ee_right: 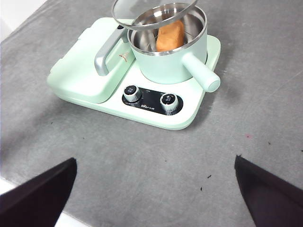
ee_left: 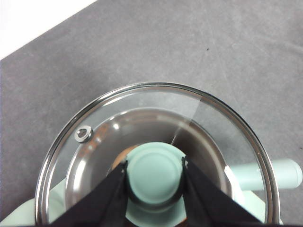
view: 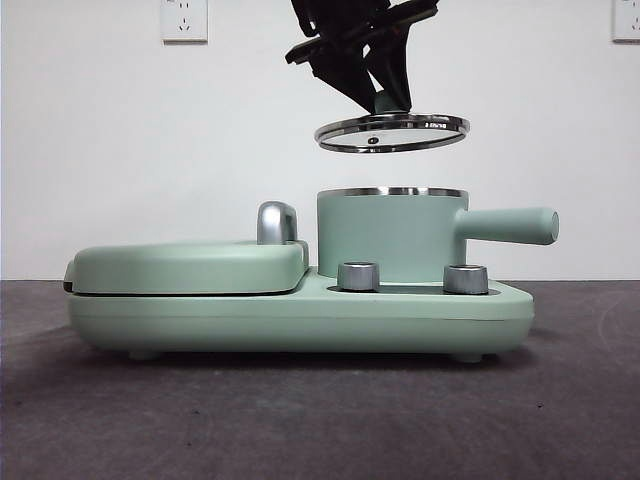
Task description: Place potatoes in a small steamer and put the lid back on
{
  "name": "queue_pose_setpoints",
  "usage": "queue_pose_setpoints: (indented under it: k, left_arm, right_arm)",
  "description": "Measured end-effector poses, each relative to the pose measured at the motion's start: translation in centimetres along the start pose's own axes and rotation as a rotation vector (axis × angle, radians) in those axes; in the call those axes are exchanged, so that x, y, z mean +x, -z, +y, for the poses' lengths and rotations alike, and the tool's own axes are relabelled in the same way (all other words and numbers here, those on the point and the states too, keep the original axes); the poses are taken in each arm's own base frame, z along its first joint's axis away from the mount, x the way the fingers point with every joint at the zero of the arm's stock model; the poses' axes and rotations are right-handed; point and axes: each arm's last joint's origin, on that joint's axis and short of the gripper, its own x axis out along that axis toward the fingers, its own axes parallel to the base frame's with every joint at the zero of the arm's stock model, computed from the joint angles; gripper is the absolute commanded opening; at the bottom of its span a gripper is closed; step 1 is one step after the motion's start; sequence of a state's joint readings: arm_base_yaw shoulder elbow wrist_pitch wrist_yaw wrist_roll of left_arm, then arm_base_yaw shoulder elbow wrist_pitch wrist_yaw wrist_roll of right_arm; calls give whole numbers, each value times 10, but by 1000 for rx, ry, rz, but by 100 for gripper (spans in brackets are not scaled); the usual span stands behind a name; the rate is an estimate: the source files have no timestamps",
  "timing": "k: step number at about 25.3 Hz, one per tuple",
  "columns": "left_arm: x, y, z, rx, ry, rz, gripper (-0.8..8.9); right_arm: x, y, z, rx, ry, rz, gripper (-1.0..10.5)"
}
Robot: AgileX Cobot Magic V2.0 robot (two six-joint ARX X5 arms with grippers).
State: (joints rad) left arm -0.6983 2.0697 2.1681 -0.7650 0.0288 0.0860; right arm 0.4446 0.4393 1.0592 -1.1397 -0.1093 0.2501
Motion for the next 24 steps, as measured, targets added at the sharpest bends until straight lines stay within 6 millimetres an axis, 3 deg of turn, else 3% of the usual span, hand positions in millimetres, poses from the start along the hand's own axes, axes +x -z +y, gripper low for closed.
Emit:
queue_pose_setpoints:
  k: [7, 24]
  left_arm:
    - [21, 9, 1, -2, 2, 46, 12]
    - [42, 19, 9, -15, 12, 81, 12]
  right_arm:
    - [0, 0, 0, 2, 0, 0, 599]
    - [0, 0, 0, 2, 2, 3, 599]
